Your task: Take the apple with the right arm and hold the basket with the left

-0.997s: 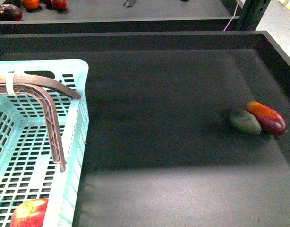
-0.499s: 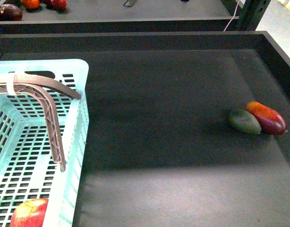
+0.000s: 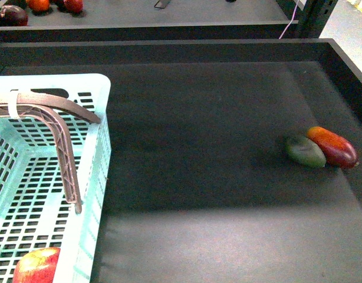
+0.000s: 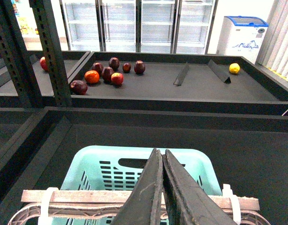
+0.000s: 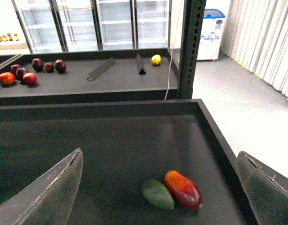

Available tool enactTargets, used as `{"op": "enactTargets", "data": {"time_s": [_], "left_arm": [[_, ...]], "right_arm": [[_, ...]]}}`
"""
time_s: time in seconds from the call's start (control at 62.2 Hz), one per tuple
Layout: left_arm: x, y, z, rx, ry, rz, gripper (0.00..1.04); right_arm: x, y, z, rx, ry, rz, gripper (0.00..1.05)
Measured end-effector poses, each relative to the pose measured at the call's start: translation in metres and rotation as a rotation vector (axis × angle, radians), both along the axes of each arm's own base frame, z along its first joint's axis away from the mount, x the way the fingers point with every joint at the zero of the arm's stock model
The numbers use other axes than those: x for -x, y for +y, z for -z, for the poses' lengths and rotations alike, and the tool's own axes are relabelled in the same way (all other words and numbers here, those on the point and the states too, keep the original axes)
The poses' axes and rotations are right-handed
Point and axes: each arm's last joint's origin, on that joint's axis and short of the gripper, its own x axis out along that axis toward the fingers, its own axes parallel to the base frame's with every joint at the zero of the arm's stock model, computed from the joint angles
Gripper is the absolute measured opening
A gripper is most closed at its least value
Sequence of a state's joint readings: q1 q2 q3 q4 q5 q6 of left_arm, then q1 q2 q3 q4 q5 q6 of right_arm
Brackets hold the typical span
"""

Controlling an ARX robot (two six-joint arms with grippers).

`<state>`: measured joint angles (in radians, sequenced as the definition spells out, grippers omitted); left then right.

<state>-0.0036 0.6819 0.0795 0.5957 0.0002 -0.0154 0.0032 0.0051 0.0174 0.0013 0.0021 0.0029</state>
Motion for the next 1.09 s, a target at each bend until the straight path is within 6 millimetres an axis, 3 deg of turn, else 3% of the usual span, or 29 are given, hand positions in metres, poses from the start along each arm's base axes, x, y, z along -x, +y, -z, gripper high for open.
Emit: {"op": "enactTargets", "data": {"time_s": [0.225,1.094], "left_arm": [[0.015,0.0,0.011,-0.001,-0.012,0.0,0.03],[0.045,0.0,0.013,-0.004,0.011,0.0,0.03]], "right_arm": [[0.0,0.0,0.0,0.0,0.0,0.0,0.96],[0.0,0.0,0.0,0.0,0.0,0.0,0.96]]}}
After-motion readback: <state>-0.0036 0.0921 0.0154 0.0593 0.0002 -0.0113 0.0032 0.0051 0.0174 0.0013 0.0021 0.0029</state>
